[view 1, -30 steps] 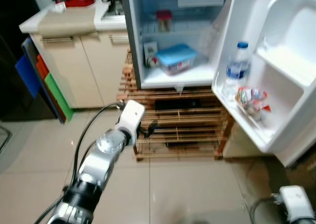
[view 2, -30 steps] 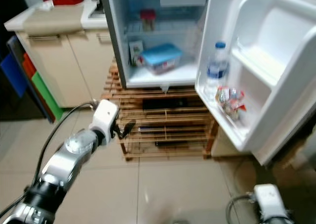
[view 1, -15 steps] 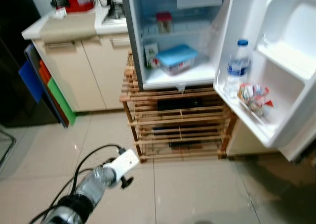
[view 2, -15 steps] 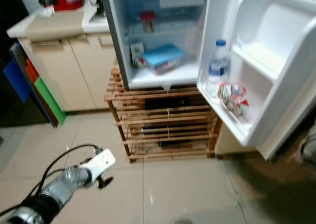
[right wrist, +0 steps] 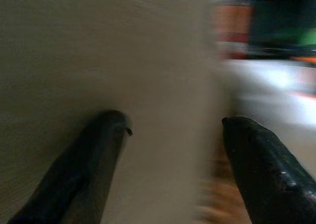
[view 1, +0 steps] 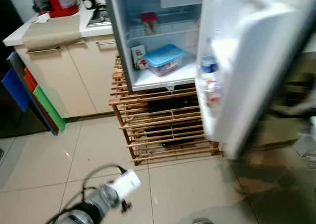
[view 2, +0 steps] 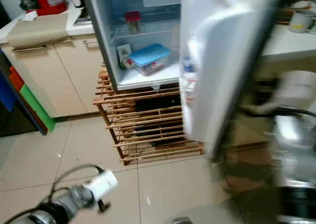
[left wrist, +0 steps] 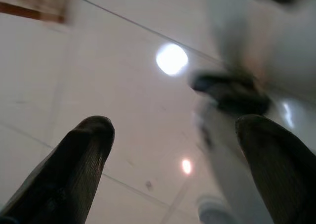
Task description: Restocking fridge
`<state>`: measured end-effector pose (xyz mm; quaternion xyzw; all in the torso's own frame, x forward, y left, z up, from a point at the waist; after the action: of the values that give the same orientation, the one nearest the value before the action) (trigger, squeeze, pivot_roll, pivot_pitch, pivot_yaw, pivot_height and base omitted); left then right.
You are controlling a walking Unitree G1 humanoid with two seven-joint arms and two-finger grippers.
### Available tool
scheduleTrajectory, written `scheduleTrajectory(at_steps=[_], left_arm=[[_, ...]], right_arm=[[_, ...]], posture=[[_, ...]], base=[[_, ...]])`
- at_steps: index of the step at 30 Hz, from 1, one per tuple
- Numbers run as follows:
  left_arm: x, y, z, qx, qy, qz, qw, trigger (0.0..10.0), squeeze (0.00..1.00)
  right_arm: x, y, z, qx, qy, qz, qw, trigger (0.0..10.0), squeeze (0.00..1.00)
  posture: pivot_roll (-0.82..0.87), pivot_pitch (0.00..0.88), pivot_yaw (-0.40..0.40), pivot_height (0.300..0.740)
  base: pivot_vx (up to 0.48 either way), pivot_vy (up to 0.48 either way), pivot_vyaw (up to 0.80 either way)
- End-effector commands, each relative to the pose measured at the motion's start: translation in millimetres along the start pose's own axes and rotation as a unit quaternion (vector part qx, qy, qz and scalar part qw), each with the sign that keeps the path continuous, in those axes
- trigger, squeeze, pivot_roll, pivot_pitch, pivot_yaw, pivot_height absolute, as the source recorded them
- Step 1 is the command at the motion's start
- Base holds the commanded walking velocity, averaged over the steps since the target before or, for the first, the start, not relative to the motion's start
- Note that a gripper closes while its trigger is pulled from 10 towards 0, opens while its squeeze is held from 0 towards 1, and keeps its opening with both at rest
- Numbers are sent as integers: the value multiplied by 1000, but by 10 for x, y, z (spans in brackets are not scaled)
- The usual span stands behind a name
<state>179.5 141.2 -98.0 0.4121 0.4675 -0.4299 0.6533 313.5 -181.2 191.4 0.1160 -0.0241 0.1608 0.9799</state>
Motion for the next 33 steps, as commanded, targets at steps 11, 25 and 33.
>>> scheduleTrajectory(at_steps=[11,25,33], left_arm=[[-109,472,378,-40,-50,160,985,10000,0],[-746,1322,1104,-99,-317,282,900,10000,0],[-2094,1898,1568,-171,-568,373,714,10000,0]], right_arm=[[61,-65,159,-31,16,-8,999,10000,0],[-22,9,-268,7,39,-58,998,10000,0],[-250,-381,-295,-33,-17,-201,979,10000,0]], posture=[[-230,0,66,740],[-227,0,70,740],[-232,0,75,740]], base=[[0,0,0],[0,0,0],[0,0,-250]])
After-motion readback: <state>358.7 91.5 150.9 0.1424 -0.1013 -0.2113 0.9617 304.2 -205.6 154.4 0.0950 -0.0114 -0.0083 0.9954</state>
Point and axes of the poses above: a point about 5 cm out from each wrist's last joint towards the gripper, its own x axis pointing out of the wrist towards the gripper, its own z axis along the axis of the wrist's last joint, y = z × x, the point moved 1 cm from there along x, pointing out of the wrist towards the gripper, and after that the axes turned 14 degrees about x, right-handed, at the moved point
